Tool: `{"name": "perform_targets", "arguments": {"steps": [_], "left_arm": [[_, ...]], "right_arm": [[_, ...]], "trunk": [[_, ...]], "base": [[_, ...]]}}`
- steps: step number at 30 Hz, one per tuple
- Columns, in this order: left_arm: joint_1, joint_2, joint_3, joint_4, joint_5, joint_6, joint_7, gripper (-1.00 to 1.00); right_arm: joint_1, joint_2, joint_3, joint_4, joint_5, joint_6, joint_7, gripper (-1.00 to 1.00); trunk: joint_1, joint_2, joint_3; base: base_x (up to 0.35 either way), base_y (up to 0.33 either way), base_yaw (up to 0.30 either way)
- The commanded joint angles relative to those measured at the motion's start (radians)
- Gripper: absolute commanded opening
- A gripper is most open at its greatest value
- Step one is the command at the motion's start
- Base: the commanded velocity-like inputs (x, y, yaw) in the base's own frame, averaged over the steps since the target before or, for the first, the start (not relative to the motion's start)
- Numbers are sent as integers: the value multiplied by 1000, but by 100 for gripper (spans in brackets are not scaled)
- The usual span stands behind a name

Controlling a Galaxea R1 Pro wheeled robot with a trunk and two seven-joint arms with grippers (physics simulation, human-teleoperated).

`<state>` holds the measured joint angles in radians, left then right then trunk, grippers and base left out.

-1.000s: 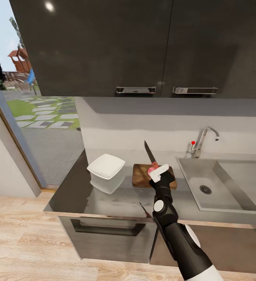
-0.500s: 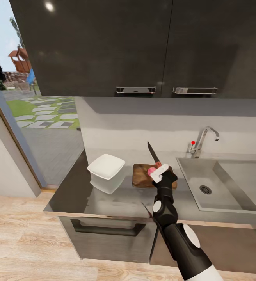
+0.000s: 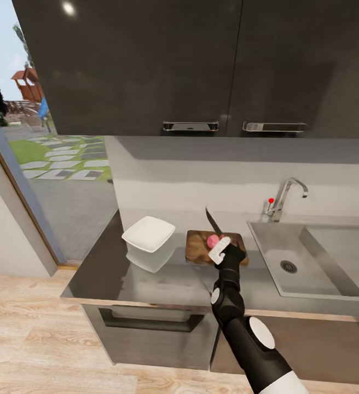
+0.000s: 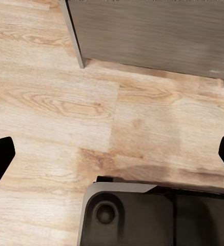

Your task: In the kitchen, take the Vidalia onion out of the sink, dice it on the chopping board with the paring knife, put the diced onion into the bowl on the countertop, then place both the paring knife and the chopping board into the sink.

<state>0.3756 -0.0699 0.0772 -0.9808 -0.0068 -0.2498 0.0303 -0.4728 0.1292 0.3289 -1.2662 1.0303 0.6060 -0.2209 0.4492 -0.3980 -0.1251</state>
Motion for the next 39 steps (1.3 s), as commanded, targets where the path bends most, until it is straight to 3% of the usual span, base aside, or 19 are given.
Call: {"name": "perform_targets", "arguments": {"steps": [1, 19, 23, 39], "left_arm": [[0, -1, 1, -1, -1, -2, 2, 100], [0, -1, 1, -1, -1, -2, 2, 100], [0, -1, 1, -2, -2, -2, 2, 100], [0, -1, 0, -3, -4, -3, 2, 100]], "right_arm": [[-1, 0, 2, 4, 9, 8, -2, -100], [-1, -5, 2, 49, 27, 8, 0, -100], [-1, -9, 2, 87, 28, 6, 0, -100], [-1, -10, 2, 91, 28, 7, -1, -100]], "trunk": [[1, -2, -2], [1, -2, -2], [1, -2, -2], [1, -2, -2]], "base": [[97, 0, 0], [215, 0, 0], [39, 0, 0], [-10, -22, 0]]}}
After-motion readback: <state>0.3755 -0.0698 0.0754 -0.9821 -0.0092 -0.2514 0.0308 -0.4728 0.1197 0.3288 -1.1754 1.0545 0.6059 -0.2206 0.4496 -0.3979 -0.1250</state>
